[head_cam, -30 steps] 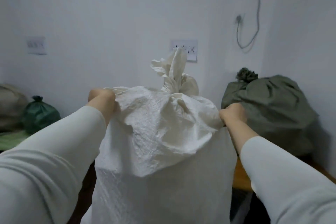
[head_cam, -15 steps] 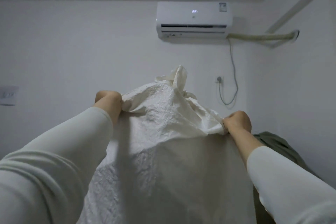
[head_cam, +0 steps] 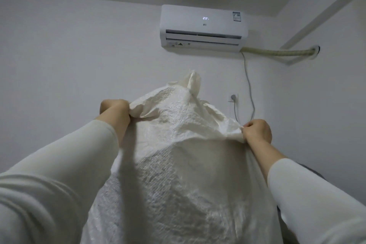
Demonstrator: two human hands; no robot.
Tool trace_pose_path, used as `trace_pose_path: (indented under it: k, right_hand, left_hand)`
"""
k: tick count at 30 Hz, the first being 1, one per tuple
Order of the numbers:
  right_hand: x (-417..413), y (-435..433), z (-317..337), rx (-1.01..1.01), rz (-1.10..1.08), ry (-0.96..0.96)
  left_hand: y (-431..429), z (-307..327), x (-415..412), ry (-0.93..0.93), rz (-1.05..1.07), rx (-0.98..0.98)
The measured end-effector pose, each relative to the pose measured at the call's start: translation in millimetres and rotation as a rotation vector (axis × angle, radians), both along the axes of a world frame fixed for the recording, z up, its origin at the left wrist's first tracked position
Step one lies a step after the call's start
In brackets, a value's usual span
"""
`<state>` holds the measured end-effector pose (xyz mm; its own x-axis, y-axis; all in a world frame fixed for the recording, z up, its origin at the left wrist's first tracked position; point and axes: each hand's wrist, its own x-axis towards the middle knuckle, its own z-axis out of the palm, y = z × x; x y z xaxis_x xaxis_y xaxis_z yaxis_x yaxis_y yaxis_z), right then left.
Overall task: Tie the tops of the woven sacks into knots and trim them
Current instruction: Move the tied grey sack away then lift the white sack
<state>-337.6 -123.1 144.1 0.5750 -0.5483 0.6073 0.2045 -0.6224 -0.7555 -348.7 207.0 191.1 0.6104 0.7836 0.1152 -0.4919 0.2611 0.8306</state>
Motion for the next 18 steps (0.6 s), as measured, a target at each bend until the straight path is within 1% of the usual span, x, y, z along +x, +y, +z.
trace_pose_path:
  k: [1,3,6,8,11,15,18]
  right_hand:
    - [15.9,0.8,0.5,-0.001,0.004,-0.009]
    - [48.0,1.0,2.2,0.002,0.013,-0.029]
    - [100.0,-0.2,0.2,0.011,0.040,-0.059]
    - [139.2,-2.5,-2.9,0.017,0.056,-0.072]
    - [203.4,-14.3,-5.3,0.034,0.074,-0.078]
    - [275.9,-32.5,-17.3,0.049,0.085,-0.062]
    - [322.4,-43.2,-28.3,0.047,0.081,-0.041]
  left_hand:
    - [0.5,0.8,16.7,0.037,0.003,-0.001]
    - [-0.7,0.5,43.2,0.010,-0.011,0.065]
    - [-2.0,-7.9,81.6,0.037,0.004,0.147]
    - [-3.3,-11.2,116.8,0.020,0.027,0.168]
    - [-9.5,-11.7,181.0,0.000,0.035,0.139]
    - [-19.8,-23.4,261.0,0.017,-0.002,0.126]
    - [-33.2,-37.8,302.9,0.055,-0.008,0.193]
